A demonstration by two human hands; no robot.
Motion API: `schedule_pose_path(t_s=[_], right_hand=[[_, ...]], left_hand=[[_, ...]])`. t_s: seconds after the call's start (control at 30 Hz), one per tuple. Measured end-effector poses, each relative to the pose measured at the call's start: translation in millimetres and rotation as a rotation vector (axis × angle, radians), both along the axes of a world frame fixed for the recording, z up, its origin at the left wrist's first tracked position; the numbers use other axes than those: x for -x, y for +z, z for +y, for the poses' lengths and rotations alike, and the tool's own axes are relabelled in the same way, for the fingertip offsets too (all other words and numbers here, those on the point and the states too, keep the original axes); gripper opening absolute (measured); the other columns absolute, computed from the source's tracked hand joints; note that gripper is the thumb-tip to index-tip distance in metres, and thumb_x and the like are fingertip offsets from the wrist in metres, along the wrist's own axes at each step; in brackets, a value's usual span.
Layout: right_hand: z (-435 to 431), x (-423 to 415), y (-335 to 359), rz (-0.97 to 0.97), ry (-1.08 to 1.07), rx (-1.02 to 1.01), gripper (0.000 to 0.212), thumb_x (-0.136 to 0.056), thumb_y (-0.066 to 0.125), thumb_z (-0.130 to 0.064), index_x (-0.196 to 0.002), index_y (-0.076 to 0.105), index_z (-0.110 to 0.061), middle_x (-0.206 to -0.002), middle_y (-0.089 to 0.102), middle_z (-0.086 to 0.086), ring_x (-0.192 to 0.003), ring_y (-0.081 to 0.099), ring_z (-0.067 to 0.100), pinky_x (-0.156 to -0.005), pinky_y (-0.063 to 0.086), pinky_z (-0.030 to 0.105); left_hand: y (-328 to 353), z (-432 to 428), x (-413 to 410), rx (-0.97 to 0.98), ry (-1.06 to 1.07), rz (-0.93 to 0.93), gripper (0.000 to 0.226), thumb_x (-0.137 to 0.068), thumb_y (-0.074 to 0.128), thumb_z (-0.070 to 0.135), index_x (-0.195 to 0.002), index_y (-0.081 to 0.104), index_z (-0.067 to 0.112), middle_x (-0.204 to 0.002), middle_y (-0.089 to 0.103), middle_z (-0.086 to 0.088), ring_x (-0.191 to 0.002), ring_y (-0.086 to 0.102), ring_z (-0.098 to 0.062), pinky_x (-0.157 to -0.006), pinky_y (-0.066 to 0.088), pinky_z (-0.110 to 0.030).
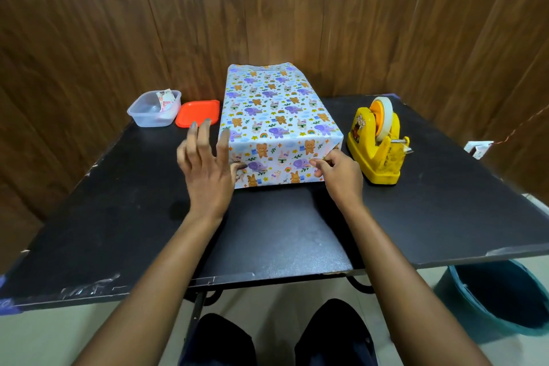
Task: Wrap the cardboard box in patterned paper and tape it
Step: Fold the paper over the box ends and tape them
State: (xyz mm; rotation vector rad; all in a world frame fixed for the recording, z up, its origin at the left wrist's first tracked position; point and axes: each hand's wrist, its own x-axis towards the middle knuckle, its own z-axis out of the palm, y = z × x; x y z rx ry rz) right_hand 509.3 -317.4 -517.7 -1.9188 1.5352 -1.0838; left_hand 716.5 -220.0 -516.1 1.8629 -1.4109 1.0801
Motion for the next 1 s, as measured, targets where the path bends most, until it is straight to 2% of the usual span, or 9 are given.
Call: schedule_pose_path(t_s=[0.1,0.2,0.27,0.37,0.43,0.5,0.63,0.83,1.0], right_hand=[[2,2,3,0.067,-0.025,0.020,0.027,-0.084,0.067,-0.040,-0.078,0.059,-0.014,-0.082,0.070,0.004,-0.082,0.062,0.023,-0.063,0.038,0.029],[7,5,4,0.083,-0.103,0.038,0.042,-0.074,0.072,-0.050,-0.072,0.045,-0.018,-0.085,0.067,0.005,-0.085,0.060,0.026,-0.065,0.037,0.032],[8,6,4,0.045,-0.175,0.080,0.052,-0.065,0.077,-0.052,-0.084,0.048,-0.013,-0.094,0.062,0.007,-0.095,0.056,0.026,-0.073,0.041,0.037],[5,7,2,-0.142,-0.143,0.038,0.079,-0.060,0.085,-0.042,-0.119,0.048,-0.006,-0.122,0.053,0.009,-0.117,0.050,0.025,-0.093,0.044,0.038],[3,9,0,-0.326,0.002,-0.090,0.066,-0.063,0.086,-0.031,-0.115,0.051,-0.012,-0.115,0.061,0.004,-0.110,0.059,0.022,-0.088,0.051,0.037],[4,14,-4,-0.340,0.058,-0.128,0.050,-0.063,0.086,-0.026,-0.101,0.055,-0.018,-0.099,0.066,-0.002,-0.095,0.065,0.019,-0.080,0.054,0.035],[10,26,-8,-0.416,0.113,-0.124,0.049,-0.059,0.088,-0.018,-0.097,0.056,-0.016,-0.091,0.068,-0.004,-0.086,0.066,0.012,-0.075,0.056,0.033],[3,31,-8,-0.397,0.168,-0.159,0.052,-0.060,0.087,-0.013,-0.100,0.055,-0.008,-0.094,0.068,0.001,-0.084,0.065,0.011,-0.070,0.055,0.025],[-6,31,-11,-0.380,0.177,-0.186,0.052,-0.059,0.088,-0.018,-0.097,0.054,-0.012,-0.100,0.069,0.004,-0.092,0.066,0.018,-0.081,0.056,0.041]], left_hand=[[14,0,-13,-0.148,-0.074,-0.206,0.089,-0.069,0.076,0.040,-0.142,0.029,0.020,-0.149,0.021,-0.014,-0.139,0.017,-0.033,-0.110,0.011,-0.047],[26,-5,-20,-0.292,-0.178,-0.264,0.091,-0.069,0.078,0.036,-0.143,0.028,0.018,-0.143,0.043,-0.011,-0.136,0.034,-0.029,-0.109,0.018,-0.044],[25,-7,-21,-0.342,-0.269,-0.206,0.092,-0.065,0.083,0.032,-0.139,0.030,0.014,-0.133,0.054,-0.013,-0.125,0.049,-0.031,-0.101,0.034,-0.043],[18,-5,-17,-0.358,-0.380,-0.075,0.085,-0.065,0.084,0.022,-0.134,0.036,0.009,-0.131,0.054,-0.016,-0.120,0.050,-0.036,-0.084,0.053,-0.045],[17,0,-12,-0.349,-0.395,-0.037,0.081,-0.064,0.084,0.018,-0.132,0.040,0.007,-0.129,0.054,-0.015,-0.119,0.044,-0.033,-0.076,0.057,-0.045],[17,6,-6,-0.324,-0.388,-0.031,0.077,-0.062,0.085,0.018,-0.128,0.048,0.005,-0.126,0.057,-0.014,-0.114,0.041,-0.029,-0.068,0.057,-0.041],[13,21,2,-0.272,-0.392,-0.088,0.070,-0.064,0.084,0.022,-0.125,0.053,0.005,-0.122,0.060,-0.013,-0.109,0.043,-0.028,-0.070,0.055,-0.038],[10,20,1,-0.269,-0.375,-0.166,0.075,-0.066,0.083,0.022,-0.128,0.043,0.009,-0.118,0.060,-0.018,-0.102,0.042,-0.031,-0.073,0.053,-0.041],[10,17,-1,-0.289,-0.373,-0.259,0.075,-0.073,0.078,0.021,-0.137,0.039,0.023,-0.117,0.056,-0.023,-0.102,0.042,-0.034,-0.073,0.047,-0.042]])
